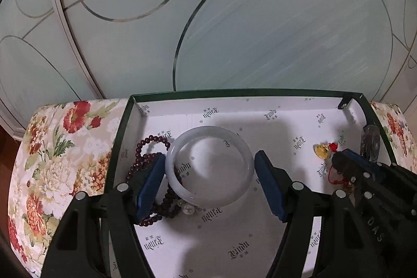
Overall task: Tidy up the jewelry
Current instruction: 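Open the left tool to drop the bangle in the box while the right tool releases the tassel, then move both tools back toward the remaining jewelry on the stool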
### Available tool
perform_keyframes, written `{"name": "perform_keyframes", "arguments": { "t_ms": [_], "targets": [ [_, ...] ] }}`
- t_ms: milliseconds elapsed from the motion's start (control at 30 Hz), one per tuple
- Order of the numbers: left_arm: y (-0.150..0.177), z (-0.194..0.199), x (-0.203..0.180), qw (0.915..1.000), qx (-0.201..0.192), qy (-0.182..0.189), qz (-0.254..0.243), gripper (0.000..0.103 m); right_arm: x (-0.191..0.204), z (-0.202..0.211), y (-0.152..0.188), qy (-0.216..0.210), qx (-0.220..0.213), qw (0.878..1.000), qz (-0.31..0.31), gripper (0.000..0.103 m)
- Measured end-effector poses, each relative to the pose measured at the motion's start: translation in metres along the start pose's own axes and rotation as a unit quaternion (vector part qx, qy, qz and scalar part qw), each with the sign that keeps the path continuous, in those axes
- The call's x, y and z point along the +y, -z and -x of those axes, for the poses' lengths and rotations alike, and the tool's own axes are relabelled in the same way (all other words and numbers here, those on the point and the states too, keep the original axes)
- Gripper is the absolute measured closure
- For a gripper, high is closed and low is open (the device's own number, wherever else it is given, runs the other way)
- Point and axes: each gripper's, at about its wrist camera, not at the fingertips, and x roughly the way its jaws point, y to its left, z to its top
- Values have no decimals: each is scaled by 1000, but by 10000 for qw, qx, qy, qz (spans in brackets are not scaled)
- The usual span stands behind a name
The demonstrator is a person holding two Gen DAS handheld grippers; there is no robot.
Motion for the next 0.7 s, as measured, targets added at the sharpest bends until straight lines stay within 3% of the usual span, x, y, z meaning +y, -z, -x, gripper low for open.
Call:
{"name": "perform_keyframes", "arguments": {
  "t_ms": [67,300,500,700],
  "targets": [
    [0,1,-1,9999,-71,-98,-83,32,1,2,0,8,-55,10000,26,75],
    [2,20,2,9995,-259,-111,-135,27,-1,33,1,-70,-268,9996,21,67],
    [16,56,8,9988,-449,-59,-185,26,-8,75,17,-145,-465,9988,-46,66],
    [45,84,23,9993,-363,40,10,26,-8,115,49,-200,-446,9987,-125,66]
  ]
}}
